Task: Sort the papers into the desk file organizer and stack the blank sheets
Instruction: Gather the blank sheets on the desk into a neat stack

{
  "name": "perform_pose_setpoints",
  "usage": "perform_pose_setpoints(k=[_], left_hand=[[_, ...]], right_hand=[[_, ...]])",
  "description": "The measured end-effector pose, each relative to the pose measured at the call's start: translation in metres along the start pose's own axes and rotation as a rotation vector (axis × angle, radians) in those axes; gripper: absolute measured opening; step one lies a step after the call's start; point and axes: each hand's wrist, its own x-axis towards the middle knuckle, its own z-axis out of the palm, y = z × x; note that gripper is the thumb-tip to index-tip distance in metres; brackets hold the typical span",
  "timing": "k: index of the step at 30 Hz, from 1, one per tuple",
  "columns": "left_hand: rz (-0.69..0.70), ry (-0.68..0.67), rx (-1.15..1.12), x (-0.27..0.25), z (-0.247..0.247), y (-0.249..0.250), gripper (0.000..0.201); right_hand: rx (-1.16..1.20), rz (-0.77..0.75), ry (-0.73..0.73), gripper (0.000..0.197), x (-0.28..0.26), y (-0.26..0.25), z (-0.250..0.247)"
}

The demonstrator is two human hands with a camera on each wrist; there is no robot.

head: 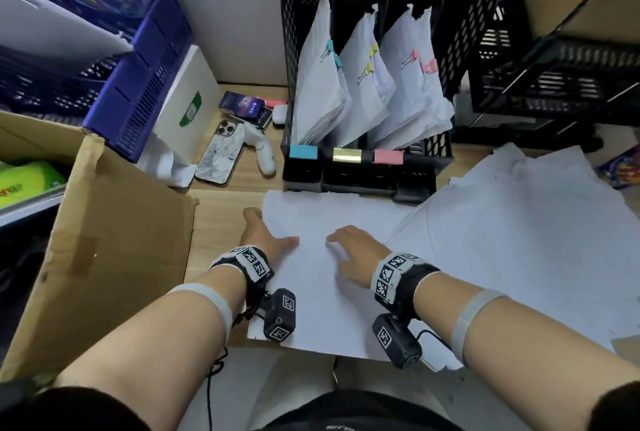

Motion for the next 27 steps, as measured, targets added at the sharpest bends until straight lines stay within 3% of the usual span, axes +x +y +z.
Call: perform_pose_setpoints(k=[3,6,9,13,17,19,24,27], left_hand=[[0.018,-0.021,0.003,-0.003,0.007,0.005,0.067],[0.101,-0.086,0.093,-0.004,0.014,0.009,0.042],[0.126,-0.145,0.102,-0.004,0.016,0.011,0.033],[0.073,-0.201,0.089,-0.001,0.013,0.012,0.025],[0.04,-0.245,0.091,0.002,0.013,0.014,0.013],[0.028,-0.286,0.063,0.005,0.013,0.016,0.018],[-0.099,-0.368,-0.113,0.009,0.01,0.026,0.073],[0.009,-0.408,-0.015,0.009,0.007,0.021,0.074]], right_hand=[[-0.221,0.082,0.096,0.049,-0.009,0.022,-0.015],[-0.487,0.18,0.017,0.06,-0.016,0.043,-0.03],[-0.602,0.222,-0.048,0.071,-0.018,0.054,-0.041],[-0.584,0.199,-0.128,0.043,-0.017,0.051,-0.044],[-0.5,0.048,-0.016,0.031,-0.012,0.025,-0.035],[-0.453,-0.067,0.069,0.026,-0.005,0.007,-0.026],[-0.218,-0.273,0.047,0.029,0.006,-0.03,-0.003],[-0.145,-0.284,0.205,0.049,-0.002,-0.024,-0.004]])
